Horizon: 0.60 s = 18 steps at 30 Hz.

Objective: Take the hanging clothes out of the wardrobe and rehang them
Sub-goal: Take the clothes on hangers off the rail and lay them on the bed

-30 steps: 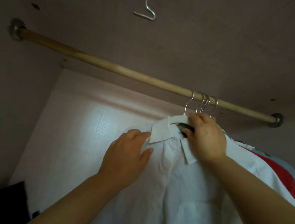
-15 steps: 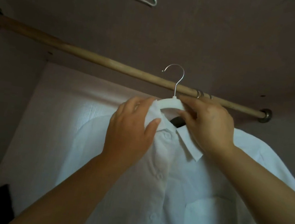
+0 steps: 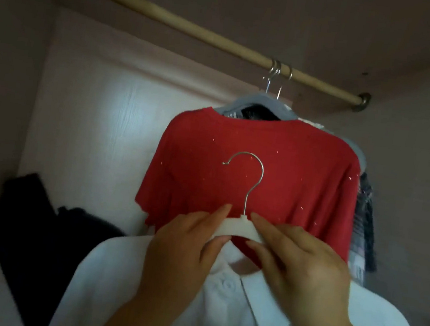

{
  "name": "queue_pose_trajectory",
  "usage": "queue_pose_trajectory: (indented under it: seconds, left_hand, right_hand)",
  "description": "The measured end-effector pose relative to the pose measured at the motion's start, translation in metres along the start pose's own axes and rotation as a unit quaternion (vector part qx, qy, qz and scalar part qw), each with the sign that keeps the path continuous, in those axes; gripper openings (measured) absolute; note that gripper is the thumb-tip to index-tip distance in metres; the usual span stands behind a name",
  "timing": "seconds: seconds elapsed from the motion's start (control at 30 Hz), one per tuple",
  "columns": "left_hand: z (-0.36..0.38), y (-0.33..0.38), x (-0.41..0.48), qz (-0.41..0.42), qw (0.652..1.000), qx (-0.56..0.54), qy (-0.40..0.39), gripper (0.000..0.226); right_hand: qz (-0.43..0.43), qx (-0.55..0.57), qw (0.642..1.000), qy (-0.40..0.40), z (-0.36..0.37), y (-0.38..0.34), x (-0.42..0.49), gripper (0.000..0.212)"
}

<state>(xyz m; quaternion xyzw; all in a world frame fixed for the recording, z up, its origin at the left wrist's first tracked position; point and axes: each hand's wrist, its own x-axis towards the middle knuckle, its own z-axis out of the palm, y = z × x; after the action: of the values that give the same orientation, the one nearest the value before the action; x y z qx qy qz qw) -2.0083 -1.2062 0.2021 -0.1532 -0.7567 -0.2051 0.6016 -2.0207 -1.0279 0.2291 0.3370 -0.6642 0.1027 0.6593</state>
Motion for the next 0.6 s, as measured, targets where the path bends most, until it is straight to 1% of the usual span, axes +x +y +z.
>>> queue_pose_trajectory:
  seconds: [0.17, 0.3, 0.4, 0.47, 0.6]
  left_hand:
    - [-0.015, 0.072, -0.061, 0.012, 0.999, -0.004, -0.034, 0.040]
    - [-0.032, 0.141, -0.104, 0.005, 0.996, -0.049, -0.069, 0.044]
    - [-0.045, 0.187, -0.130, -0.003, 0.994, -0.074, -0.080, 0.039]
    - [-0.055, 0.215, -0.142, -0.008, 0.991, -0.098, -0.094, 0.040]
    - [-0.070, 0.261, -0.156, -0.013, 0.982, -0.134, -0.132, 0.041]
  right_hand:
    - [0.047, -0.002, 0.999, -0.028, -0.080, -0.010, -0.066, 0.028]
    - [0.077, -0.003, 0.996, -0.040, -0.157, -0.018, -0.109, 0.027]
    - [0.087, -0.027, 0.994, -0.053, -0.209, -0.023, -0.132, 0.030]
    - [0.099, -0.040, 0.992, -0.060, -0.240, -0.026, -0.144, 0.031]
    - [0.134, -0.067, 0.985, -0.081, -0.300, -0.033, -0.157, 0.025]
